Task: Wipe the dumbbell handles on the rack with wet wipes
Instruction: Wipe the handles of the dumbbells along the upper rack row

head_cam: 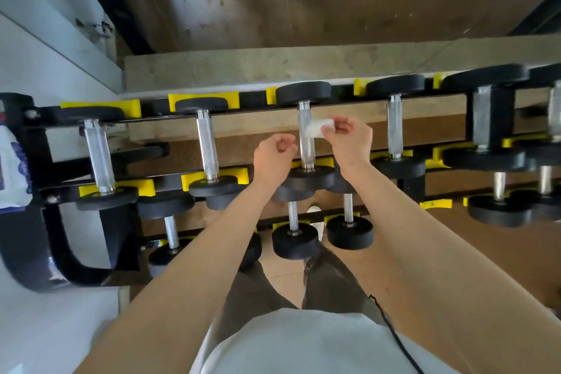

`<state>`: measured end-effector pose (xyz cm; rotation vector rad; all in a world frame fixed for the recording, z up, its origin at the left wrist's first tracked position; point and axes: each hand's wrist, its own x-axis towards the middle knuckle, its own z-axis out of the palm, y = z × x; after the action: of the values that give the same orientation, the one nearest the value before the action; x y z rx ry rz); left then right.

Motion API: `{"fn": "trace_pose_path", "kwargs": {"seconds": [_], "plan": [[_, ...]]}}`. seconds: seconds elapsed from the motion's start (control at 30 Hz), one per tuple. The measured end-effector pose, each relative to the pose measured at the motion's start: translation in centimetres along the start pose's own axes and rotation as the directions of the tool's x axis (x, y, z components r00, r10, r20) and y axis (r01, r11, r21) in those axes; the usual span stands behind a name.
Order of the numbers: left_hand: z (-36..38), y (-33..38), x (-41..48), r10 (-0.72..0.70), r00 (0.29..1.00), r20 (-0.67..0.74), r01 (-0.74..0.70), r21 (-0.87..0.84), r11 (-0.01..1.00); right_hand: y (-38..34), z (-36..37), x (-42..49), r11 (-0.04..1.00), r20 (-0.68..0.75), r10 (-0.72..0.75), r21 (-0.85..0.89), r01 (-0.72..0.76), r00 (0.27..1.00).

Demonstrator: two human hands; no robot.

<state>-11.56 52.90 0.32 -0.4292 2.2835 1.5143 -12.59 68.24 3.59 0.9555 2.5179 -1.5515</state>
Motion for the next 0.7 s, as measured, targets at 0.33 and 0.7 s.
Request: {"fn": "trace_pose_path", "kwargs": {"seconds": [0.33,0.7], "plan": [[4.3,1.0,0.0,-0.165,0.969,-0.184,0.17,0.016,0.985,3.4,0.4,0.9,0.911,0.254,-0.264,-0.252,0.327,0.93],[3.9,0.9,-0.3,-0.198,0.968,-0.154,0.202,0.007,0.979,0.4,0.8,3.3,0.866,0.251,-0.386,-0.232,0.443,0.887]]}}
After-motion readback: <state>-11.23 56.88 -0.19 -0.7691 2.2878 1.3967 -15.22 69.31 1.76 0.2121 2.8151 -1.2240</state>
